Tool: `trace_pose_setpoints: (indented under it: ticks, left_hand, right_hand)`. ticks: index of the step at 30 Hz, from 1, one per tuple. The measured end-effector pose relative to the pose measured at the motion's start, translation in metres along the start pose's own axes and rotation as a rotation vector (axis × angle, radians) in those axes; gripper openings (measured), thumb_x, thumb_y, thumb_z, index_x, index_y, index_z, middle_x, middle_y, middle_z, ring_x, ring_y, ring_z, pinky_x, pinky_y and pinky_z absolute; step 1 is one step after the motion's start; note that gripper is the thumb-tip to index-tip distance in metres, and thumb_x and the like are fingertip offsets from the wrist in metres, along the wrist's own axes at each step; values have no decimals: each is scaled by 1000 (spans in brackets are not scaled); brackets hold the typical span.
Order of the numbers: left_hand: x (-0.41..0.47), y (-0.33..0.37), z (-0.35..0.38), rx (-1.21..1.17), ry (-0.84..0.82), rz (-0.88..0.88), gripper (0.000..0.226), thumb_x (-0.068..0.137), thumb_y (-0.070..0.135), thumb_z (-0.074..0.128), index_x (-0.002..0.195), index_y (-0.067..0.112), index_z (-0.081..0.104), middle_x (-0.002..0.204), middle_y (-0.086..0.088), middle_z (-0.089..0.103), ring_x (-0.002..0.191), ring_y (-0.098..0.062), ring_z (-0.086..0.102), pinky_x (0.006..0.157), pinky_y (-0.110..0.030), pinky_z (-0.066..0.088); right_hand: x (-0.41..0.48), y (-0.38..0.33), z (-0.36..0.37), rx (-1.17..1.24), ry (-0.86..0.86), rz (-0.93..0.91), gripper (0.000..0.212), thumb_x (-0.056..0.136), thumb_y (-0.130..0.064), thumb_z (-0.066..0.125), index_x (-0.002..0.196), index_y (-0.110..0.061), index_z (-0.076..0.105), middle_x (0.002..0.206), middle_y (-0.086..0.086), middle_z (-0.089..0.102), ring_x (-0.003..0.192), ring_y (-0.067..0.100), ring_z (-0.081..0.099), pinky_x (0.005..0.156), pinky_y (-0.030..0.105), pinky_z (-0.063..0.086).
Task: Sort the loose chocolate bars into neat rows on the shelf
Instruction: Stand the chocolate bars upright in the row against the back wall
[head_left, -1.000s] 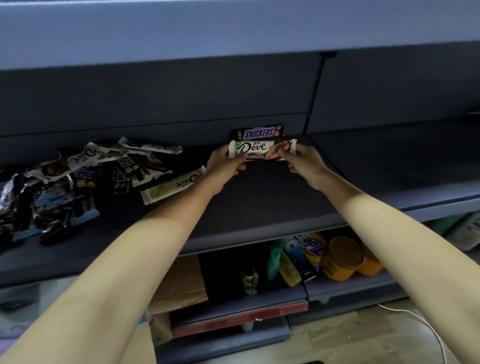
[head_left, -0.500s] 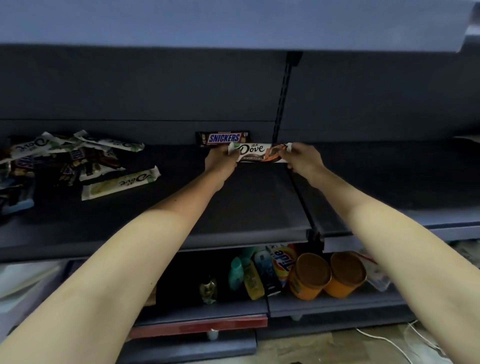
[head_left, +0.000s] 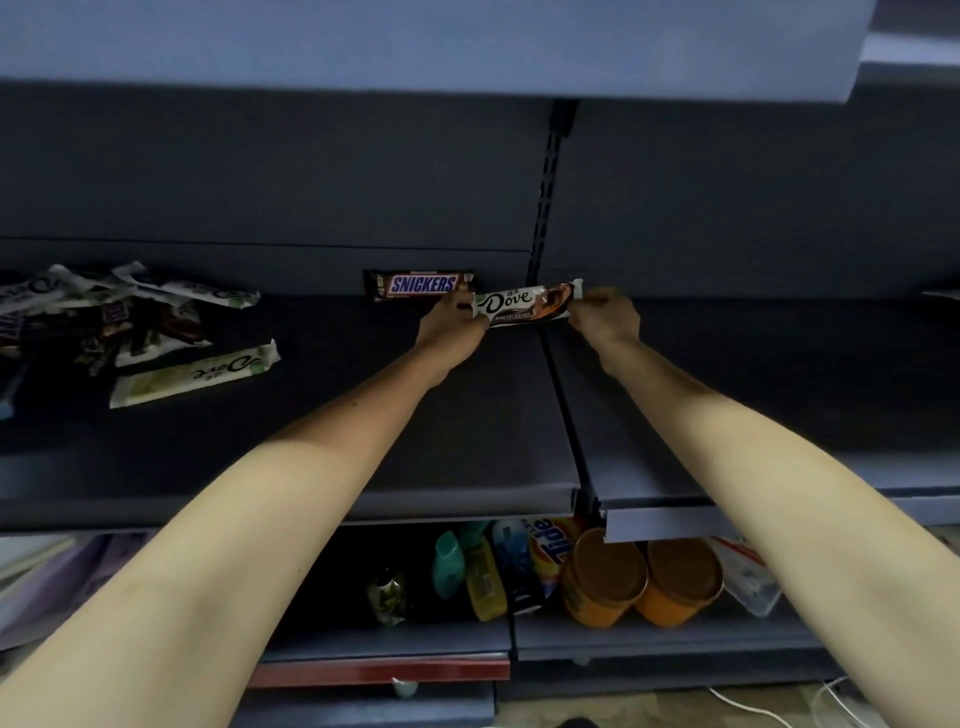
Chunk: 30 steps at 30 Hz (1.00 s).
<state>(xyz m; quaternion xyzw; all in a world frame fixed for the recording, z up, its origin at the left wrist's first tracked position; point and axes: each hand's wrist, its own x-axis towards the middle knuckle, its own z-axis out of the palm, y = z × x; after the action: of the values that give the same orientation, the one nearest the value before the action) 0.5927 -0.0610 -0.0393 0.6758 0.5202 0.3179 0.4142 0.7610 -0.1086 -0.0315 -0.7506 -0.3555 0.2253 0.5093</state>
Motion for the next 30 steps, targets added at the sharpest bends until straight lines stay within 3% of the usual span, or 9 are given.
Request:
trace_pose_setpoints:
  ticks: [3, 6, 11, 13, 16, 20, 24, 27, 30]
  left_hand:
    - [7, 4, 5, -94, -55, -35, 42, 87, 14, 55, 128, 15, 47, 122, -6, 59, 108, -20, 56, 97, -35, 47]
    - [15, 11, 11, -132, -84, -48, 40, 85, 12, 57, 124, 17, 50, 119, -5, 60, 109, -19, 56, 99, -37, 46]
    - [24, 18, 20, -122, -96, -33, 42, 86, 14, 56, 128, 12, 49, 122, -8, 57, 113, -22, 53, 102, -37, 43]
    - [27, 20, 24, -91, -118, -22, 40, 87, 15, 56, 126, 10, 51, 125, -11, 55, 115, -25, 52, 102, -35, 43]
    - [31, 22, 28, -32, -176, 4, 32, 88, 15, 53, 120, 9, 55, 123, -18, 56, 115, -30, 52, 87, -27, 40]
    - [35, 21, 27, 64, -212, 20, 37, 90, 18, 50, 127, 14, 51, 128, -7, 54, 116, -22, 49, 98, -30, 40]
    - [36, 19, 23, 114, -262, 38, 40, 90, 16, 50, 129, 14, 49, 124, 0, 51, 115, -17, 46, 92, -25, 36]
    - [34, 18, 23, 169, -293, 48, 52, 88, 18, 51, 139, 14, 38, 137, -2, 43, 122, -19, 41, 91, -23, 33]
    - [31, 16, 25, 221, -315, 38, 65, 88, 23, 50, 147, 14, 21, 149, -3, 30, 130, -20, 35, 93, -22, 30]
  right_hand:
    - [12, 5, -4, 16, -8, 44, 33, 85, -24, 62, 116, -11, 60, 113, 8, 65, 101, 19, 62, 85, 26, 51]
    - [19, 10, -10, 1, -49, 70, 32, 87, -24, 61, 116, -10, 60, 115, 11, 64, 104, 21, 61, 92, 30, 50]
    - [22, 8, -7, -16, -110, 45, 40, 84, -31, 64, 119, -14, 58, 116, 1, 61, 107, 16, 57, 87, 24, 46]
    - [26, 7, -4, 18, -125, 44, 52, 78, -33, 68, 123, -13, 53, 117, -1, 60, 108, 15, 56, 92, 26, 47]
    - [33, 4, 0, 47, -148, 62, 49, 80, -25, 65, 122, -8, 50, 118, 4, 59, 109, 18, 56, 93, 29, 47]
    - [30, 1, 4, -77, -293, 4, 35, 82, -12, 58, 117, -10, 57, 111, 2, 58, 104, 16, 53, 87, 26, 44]
    - [31, -1, 5, -174, -338, -80, 42, 83, -9, 57, 124, -13, 53, 116, 3, 54, 104, 16, 49, 88, 23, 41]
    - [32, 1, 7, -225, -339, -133, 53, 82, -8, 60, 133, -10, 46, 139, 5, 36, 116, 16, 44, 91, 19, 36]
    - [30, 5, 8, -376, -383, -179, 58, 88, -18, 56, 142, -15, 34, 154, 5, 4, 139, 21, 23, 110, 20, 25]
